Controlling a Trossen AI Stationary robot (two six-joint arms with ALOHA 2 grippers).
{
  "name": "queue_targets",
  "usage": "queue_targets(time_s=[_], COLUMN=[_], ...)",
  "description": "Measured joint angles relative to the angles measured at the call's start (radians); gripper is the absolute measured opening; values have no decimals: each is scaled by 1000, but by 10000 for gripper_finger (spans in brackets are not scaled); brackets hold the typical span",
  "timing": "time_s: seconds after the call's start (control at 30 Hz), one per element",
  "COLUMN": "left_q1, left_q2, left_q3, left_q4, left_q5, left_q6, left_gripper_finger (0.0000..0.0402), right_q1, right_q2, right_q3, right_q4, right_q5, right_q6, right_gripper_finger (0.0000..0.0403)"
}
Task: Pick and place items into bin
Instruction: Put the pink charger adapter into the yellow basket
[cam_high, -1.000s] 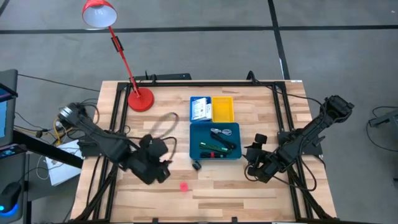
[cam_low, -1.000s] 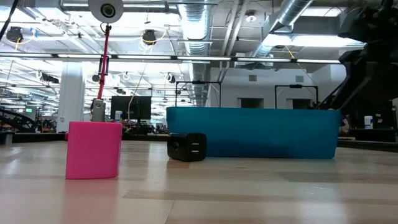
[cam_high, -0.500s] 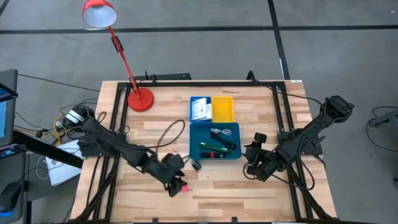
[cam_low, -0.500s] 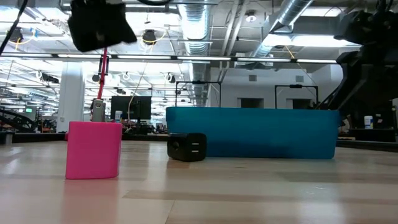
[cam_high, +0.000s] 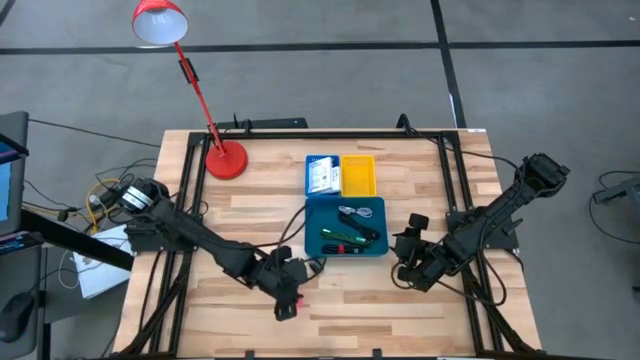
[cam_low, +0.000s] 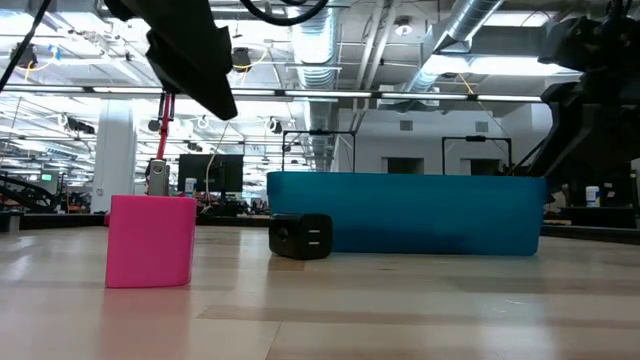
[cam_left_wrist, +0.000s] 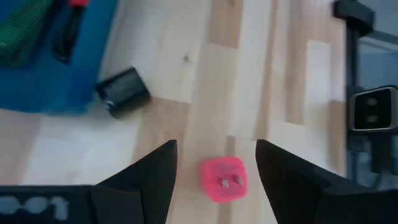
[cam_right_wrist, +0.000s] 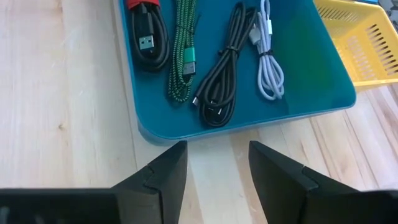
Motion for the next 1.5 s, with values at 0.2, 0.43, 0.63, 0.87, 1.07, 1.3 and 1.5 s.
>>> queue_targets(time_s=[0.2,0.43,0.63,0.87,1.07,1.3,1.5], left_q1=[-30,-155,-221,-265,-290,-317,-343], left_q2=[0,0,0,0,0,0,0], left_q3=[-3,-42,-113,-232,-297,-363,-454], left_q4=[6,8,129,177,209,230,274], left_q5=[-104,-430,-500,-580,-613,-575,-420], left_q6=[4,-81,-145,-237,-275,-318,-444], left_gripper_finger=[206,206,206,206,206,206,206], right_q1=[0,0,0,0,0,0,0], right_q2=[0,0,0,0,0,0,0], right_q3=[0,0,0,0,0,0,0], right_q4=[0,0,2,9,21,34,34], right_q5=[0,-1,-1,-8,-52,-56,-56], right_q6=[0,0,1,3,3,3,3], right_gripper_finger=[164,167,164,167,164,167,164])
